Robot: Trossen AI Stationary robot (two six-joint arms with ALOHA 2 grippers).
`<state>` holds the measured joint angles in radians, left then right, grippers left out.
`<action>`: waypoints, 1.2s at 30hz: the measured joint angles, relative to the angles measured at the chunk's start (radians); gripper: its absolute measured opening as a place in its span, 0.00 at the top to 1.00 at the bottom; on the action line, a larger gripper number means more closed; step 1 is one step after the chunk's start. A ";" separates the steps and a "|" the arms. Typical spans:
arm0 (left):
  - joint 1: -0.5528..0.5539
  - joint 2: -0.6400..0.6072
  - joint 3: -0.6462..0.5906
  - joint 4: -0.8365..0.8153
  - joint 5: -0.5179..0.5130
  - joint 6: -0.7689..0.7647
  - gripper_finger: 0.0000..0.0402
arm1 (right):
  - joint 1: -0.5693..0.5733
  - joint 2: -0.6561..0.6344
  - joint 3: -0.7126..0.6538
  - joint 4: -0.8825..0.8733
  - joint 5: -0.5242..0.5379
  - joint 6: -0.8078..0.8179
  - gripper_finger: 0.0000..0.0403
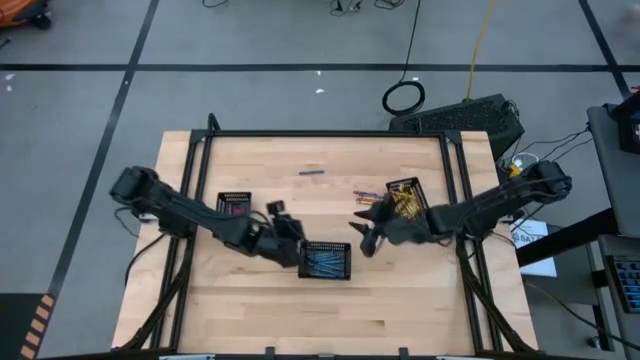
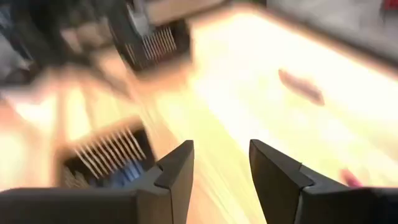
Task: Sort crayons
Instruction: Put the yellow crayon into the right black basket
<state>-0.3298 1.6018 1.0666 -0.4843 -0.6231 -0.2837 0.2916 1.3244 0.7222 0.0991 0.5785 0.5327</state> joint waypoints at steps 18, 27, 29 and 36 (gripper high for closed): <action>0.002 -0.444 -0.451 0.307 -0.156 -0.127 0.58 | -0.445 0.359 0.382 -0.767 -0.443 -0.396 0.65; -0.026 -0.426 -0.452 0.317 -0.142 -0.129 0.58 | -0.449 0.458 0.381 -0.770 -0.449 -0.605 0.65; -0.026 -0.426 -0.452 0.322 -0.142 -0.130 0.58 | -0.452 0.459 0.381 -0.768 -0.449 -0.627 0.65; -0.026 -0.426 -0.452 0.320 -0.142 -0.130 0.58 | -0.481 0.459 0.381 -0.753 -0.452 -0.677 0.65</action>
<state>-0.3561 1.1759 0.6151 -0.1638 -0.7647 -0.4133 -0.1896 1.7830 1.1027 -0.6539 0.1262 -0.1438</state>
